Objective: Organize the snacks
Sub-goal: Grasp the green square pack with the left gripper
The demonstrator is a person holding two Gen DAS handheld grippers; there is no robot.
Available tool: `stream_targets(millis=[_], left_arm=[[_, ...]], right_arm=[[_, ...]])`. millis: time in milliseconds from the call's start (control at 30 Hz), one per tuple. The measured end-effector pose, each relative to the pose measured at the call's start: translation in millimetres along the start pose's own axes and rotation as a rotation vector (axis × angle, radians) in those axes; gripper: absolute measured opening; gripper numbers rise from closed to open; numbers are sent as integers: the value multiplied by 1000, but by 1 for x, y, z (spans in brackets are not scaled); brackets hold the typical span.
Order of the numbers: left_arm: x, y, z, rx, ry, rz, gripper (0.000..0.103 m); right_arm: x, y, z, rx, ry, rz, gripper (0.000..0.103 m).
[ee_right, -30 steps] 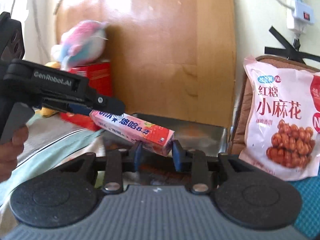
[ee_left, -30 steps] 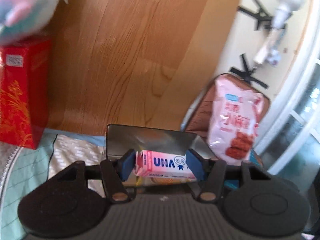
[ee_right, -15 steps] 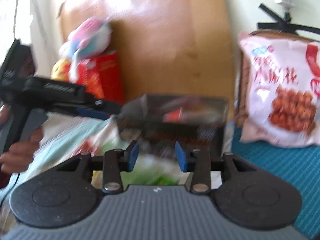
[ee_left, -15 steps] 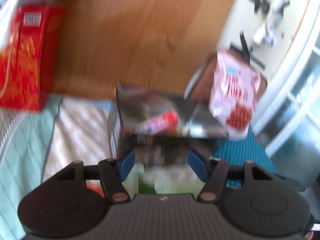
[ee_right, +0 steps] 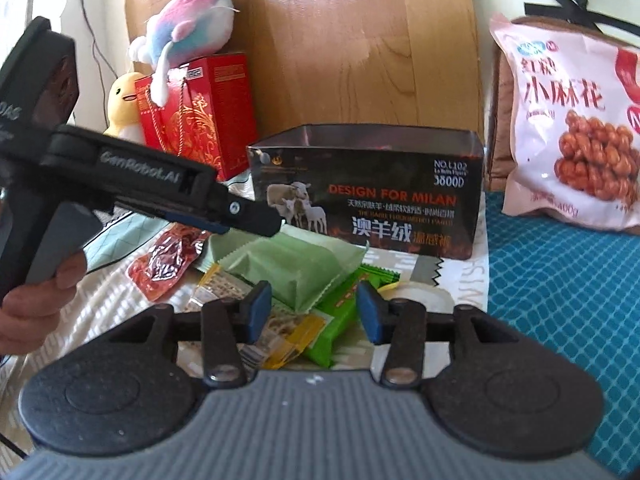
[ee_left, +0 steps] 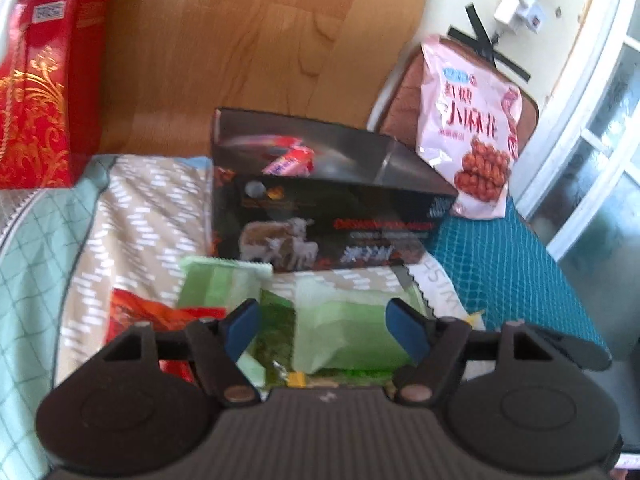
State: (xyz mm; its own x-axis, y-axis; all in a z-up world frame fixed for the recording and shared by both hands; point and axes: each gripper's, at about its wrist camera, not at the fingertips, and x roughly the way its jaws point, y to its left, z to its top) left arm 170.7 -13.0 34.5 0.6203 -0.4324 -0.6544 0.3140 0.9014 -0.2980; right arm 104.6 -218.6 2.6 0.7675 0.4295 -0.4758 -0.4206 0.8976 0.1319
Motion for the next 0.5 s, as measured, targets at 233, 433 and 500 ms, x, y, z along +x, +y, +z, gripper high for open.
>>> stream_targets(millis=[233, 433, 500], left_arm=[[13, -1, -3, -21, 22, 2, 76], [10, -9, -5, -9, 18, -34, 51], [8, -12, -5, -25, 29, -75, 47]], right_arm=[[0, -3, -2, -2, -15, 10, 56], [7, 9, -2, -58, 20, 17, 60], [5, 11, -2, -65, 4, -10, 37]])
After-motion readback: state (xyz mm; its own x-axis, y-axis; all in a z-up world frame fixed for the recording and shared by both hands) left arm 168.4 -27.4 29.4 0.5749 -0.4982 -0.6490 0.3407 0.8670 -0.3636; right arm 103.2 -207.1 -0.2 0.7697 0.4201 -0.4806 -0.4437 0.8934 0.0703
